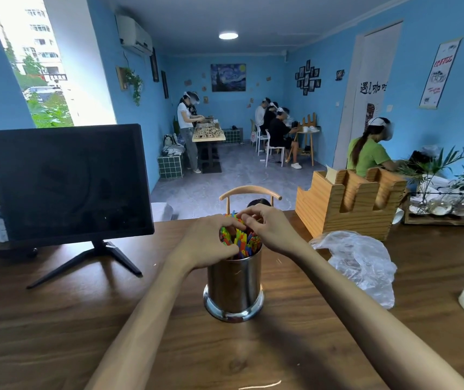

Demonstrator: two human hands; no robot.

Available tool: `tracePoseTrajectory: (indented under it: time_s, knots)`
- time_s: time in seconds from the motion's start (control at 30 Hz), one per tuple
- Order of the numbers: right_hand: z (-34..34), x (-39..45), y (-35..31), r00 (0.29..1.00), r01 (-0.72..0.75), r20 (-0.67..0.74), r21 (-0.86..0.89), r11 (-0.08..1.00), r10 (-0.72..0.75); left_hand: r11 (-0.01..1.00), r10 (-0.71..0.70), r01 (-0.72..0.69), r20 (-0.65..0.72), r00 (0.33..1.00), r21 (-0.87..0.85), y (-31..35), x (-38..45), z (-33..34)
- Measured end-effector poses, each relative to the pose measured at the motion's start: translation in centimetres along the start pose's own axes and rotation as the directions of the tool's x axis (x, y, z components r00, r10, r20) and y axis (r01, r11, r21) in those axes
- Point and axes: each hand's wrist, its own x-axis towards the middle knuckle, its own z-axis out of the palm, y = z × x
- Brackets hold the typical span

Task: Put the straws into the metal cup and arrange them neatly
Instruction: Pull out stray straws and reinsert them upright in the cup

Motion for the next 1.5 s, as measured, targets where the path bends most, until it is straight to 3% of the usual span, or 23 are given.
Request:
tracePoseTrajectory:
  time_s: [0.4,0.7,1.0,1.5]
  knots:
    - [0.1,0.0,0.3,0.999,-0.012,0.036,0.020,1.000,0.012,0.998,0.055,-0.053,-0.056,0.997,0.041,-0.3,0.7,0.0]
    - [0.3,0.1,0.2,0.999,-0.005,0.050,-0.002,1.000,0.005,0.993,0.070,-0.076,0.060,0.996,0.094,0.0,0.8,-0.5]
    - [0.6,0.3,0.3,0.998,-0.029,0.050,0.014,0.999,0.028,0.999,0.025,-0.025,0.014,1.000,0.035,-0.4,0.9,-1.1]
    - [0.5,0.4,-0.2,0.995,-0.007,0.095,0.041,0.999,0.003,0.993,0.087,-0.091,-0.058,0.994,-0.068,-0.7,0.8,-2.2]
